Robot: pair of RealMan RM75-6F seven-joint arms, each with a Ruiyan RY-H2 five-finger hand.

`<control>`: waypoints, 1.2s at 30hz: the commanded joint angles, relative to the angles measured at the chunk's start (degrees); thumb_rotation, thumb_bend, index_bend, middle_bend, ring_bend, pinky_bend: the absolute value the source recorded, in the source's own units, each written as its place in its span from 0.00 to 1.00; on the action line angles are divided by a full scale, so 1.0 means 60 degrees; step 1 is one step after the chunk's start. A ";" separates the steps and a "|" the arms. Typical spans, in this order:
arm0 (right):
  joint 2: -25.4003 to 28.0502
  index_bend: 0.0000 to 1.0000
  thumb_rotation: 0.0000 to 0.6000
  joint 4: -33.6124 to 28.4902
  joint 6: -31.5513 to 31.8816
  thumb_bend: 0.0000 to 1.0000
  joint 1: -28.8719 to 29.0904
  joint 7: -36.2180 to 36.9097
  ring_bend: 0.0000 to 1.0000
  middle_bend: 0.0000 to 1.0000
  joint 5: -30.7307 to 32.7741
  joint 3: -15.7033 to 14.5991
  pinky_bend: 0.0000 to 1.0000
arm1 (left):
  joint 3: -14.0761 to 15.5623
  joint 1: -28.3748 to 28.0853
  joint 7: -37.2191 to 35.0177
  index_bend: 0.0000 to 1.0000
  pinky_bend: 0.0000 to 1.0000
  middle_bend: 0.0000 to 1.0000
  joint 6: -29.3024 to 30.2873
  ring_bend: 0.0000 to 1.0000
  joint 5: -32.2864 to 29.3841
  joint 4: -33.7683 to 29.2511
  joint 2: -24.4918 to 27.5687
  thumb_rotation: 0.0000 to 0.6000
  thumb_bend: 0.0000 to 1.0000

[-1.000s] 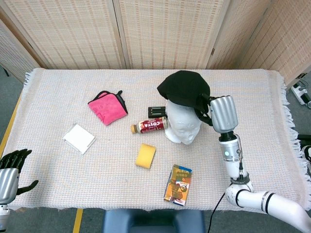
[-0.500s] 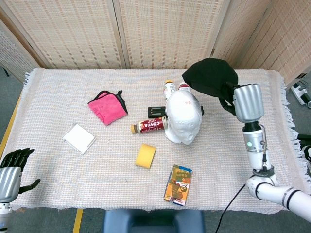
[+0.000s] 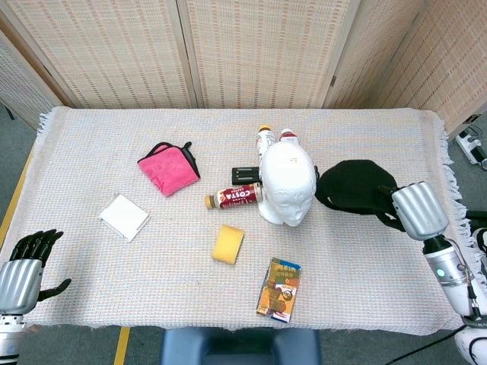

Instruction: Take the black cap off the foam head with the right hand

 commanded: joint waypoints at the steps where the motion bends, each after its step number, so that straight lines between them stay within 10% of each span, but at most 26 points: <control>1: -0.0121 0.87 1.00 0.0193 -0.0035 0.50 -0.0052 0.0046 0.95 0.79 -0.0122 -0.0155 1.00 | 0.0005 0.0005 0.0020 0.19 0.16 0.18 0.0000 0.14 -0.0009 -0.0022 0.0010 1.00 0.17; 9: -0.2125 0.84 1.00 0.2292 -0.0510 0.49 0.0276 -0.0518 0.93 0.76 -0.0126 -0.0484 1.00 | 0.0067 0.0113 0.0180 0.19 0.16 0.18 0.0158 0.14 0.0036 -0.0276 0.0170 1.00 0.17; 14: -0.2824 0.60 1.00 0.2879 -0.0837 0.32 0.0324 -0.0976 0.73 0.64 0.0124 -0.0623 0.99 | 0.0102 0.0189 0.0215 0.19 0.16 0.18 0.0243 0.14 0.0043 -0.0364 0.0253 1.00 0.17; 16: -0.2767 0.36 1.00 0.2663 -0.1092 0.16 0.0279 -0.1189 0.53 0.49 0.0395 -0.0647 0.85 | 0.0104 0.0213 0.0216 0.19 0.16 0.18 0.0263 0.14 0.0020 -0.0378 0.0283 1.00 0.17; 18: -0.2494 0.08 1.00 0.2113 -0.1465 0.03 0.0213 -0.1503 0.24 0.27 0.0837 -0.0637 0.45 | 0.0109 0.0233 0.0208 0.19 0.16 0.18 0.0277 0.14 0.0011 -0.0378 0.0305 1.00 0.17; 22: -0.1736 0.00 1.00 0.0845 -0.1814 0.00 0.0033 -0.2055 0.00 0.03 0.1475 -0.0648 0.03 | 0.0133 0.0239 0.0189 0.19 0.16 0.18 0.0270 0.14 0.0043 -0.0366 0.0285 1.00 0.17; 31: -0.0225 0.01 1.00 -0.1233 -0.0241 0.01 -0.1060 -0.2097 0.04 0.08 0.1150 -0.0970 0.14 | 0.0103 0.0213 0.0131 0.19 0.16 0.18 0.0163 0.14 -0.0068 -0.0248 0.0245 1.00 0.17; 36: -0.0060 0.30 1.00 -0.1724 0.1338 0.13 -0.2118 -0.2153 0.22 0.29 0.0606 -0.1385 0.34 | 0.0094 0.0216 0.0100 0.19 0.16 0.18 0.0191 0.14 -0.0053 -0.0186 0.0154 1.00 0.17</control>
